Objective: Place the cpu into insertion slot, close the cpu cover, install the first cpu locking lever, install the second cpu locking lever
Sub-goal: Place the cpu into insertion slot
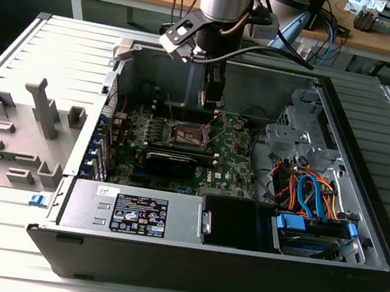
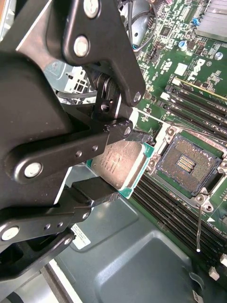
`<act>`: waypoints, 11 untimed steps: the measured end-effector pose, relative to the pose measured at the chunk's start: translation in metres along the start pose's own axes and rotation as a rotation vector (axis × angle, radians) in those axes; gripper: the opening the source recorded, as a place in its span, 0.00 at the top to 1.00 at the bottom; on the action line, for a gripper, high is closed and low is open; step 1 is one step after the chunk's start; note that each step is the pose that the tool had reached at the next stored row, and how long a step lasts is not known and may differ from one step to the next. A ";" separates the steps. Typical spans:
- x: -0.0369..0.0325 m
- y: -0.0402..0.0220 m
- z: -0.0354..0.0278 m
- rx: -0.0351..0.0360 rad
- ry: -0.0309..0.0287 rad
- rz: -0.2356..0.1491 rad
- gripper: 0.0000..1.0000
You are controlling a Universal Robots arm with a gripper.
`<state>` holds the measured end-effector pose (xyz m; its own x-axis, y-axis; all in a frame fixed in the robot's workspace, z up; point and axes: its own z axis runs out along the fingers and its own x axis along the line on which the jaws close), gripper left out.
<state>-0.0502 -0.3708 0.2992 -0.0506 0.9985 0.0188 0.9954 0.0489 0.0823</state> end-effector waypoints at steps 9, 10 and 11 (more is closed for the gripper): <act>0.0000 0.0000 0.0003 -0.0001 -0.0005 0.006 0.46; 0.0000 0.0000 0.0003 -0.0001 -0.0006 0.007 0.46; 0.0000 0.0000 0.0003 -0.0002 -0.0007 0.008 0.46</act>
<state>-0.0502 -0.3708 0.2989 -0.0428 0.9989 0.0187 0.9958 0.0411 0.0823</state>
